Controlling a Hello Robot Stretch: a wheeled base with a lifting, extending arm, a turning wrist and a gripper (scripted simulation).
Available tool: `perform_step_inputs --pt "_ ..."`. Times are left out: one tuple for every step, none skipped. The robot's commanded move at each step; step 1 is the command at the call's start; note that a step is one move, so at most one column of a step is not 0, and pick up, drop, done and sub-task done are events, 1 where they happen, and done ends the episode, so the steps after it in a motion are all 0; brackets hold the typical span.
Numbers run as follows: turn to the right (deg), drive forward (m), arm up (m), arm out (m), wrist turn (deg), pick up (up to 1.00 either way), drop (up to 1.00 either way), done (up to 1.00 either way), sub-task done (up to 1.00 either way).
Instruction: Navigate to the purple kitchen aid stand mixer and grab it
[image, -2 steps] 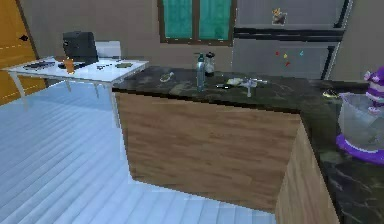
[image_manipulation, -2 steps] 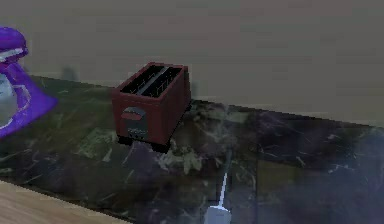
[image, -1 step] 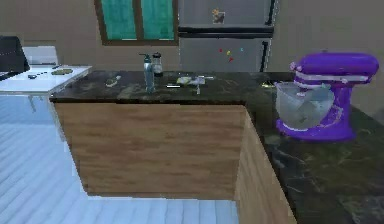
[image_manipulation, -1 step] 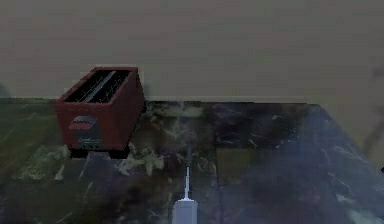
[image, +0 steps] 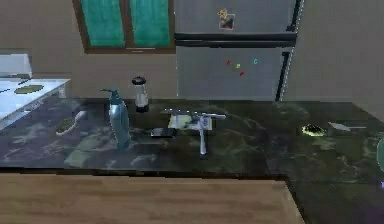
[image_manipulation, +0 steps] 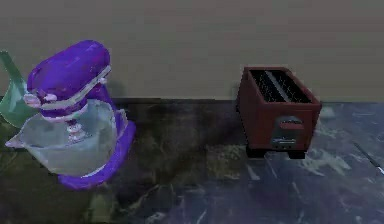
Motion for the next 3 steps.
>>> perform_step_inputs --pt "-21.0 0.00 0.00 0.00 0.0 0.00 0.00 0.00 0.00" --pt "0.0 0.00 0.50 0.00 0.0 0.00 0.00 0.00 0.00" --pt "0.0 0.00 0.38 0.00 0.0 0.00 0.00 0.00 0.00"
